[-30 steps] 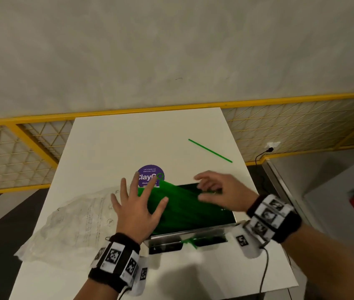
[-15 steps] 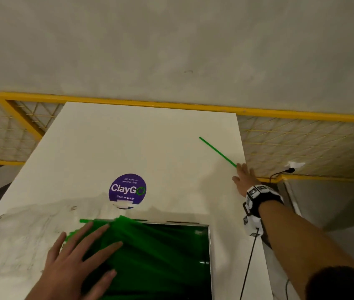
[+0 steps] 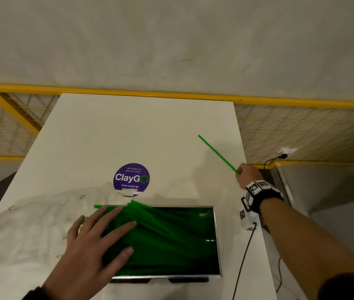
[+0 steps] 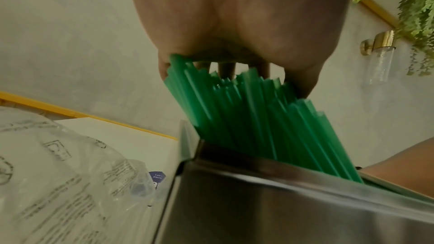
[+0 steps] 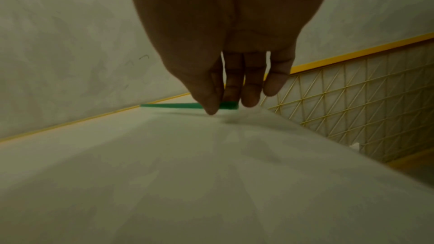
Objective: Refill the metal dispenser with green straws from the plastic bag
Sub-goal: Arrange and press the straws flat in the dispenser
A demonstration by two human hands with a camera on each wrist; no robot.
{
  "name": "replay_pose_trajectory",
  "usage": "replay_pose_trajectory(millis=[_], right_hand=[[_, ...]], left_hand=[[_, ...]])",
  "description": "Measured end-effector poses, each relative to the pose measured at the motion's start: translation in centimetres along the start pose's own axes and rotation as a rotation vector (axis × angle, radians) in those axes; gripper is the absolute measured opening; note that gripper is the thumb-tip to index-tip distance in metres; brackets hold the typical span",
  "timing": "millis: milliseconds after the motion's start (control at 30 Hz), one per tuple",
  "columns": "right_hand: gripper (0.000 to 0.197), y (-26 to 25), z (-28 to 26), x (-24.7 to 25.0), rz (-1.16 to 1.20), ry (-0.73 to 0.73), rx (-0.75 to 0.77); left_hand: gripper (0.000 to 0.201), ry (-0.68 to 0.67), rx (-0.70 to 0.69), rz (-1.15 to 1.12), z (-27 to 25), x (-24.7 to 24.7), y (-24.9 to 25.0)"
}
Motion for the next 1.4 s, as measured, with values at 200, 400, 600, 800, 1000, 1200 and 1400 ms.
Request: replay_pose_trajectory(millis=[200, 400, 600, 800, 1000, 1200, 1400], right_hand=[[0.017, -1.2, -8.6, 4.3, 0.209, 0.098, 0.013], [0.008, -8.7, -21.8, 7.5, 0.326, 0.197, 0.29], [0.021, -15.4, -27.1, 2.7, 0.144, 0.048, 0.547], [0.037, -16.6, -26.8, 0.1, -0.122, -0.057, 0.514], [0.071, -17.3, -27.8, -0.5, 0.395, -0.098, 0.484], [0.077, -19.0, -27.7, -0.8, 0.379, -0.069, 0.522], [0.116, -17.6, -25.8, -0.2, 0.356, -0.089, 0.338]], left_hand=[[0.055, -0.016, -0.041, -0.11, -0.3, 0.3, -0.4], [0.065, 0.126, 0.033, -0.352, 0.4, 2.1, -0.5], [0.06, 0.226, 0.148, -0.797, 1.4, 4.8, -0.6], [0.053, 0.079, 0.225, -0.854, 1.0, 2.2, -0.7], [0.059, -0.044, 0.064, -0.623, -0.6, 0.8, -0.7], [0.063, 0.09, 0.119, -0.687, -1.5, 0.5, -0.9], [0.078, 0.088, 0.167, -0.735, -1.5, -0.6, -0.4]])
Point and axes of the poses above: each hand's wrist, its own z-axis towards the middle knuckle, its own x-axis out of the back of the hand, y = z × x, the point moved 2 cm from there along z, towards the middle knuckle, and after that the axes turned 10 degrees about x, right-handed, at the moved point
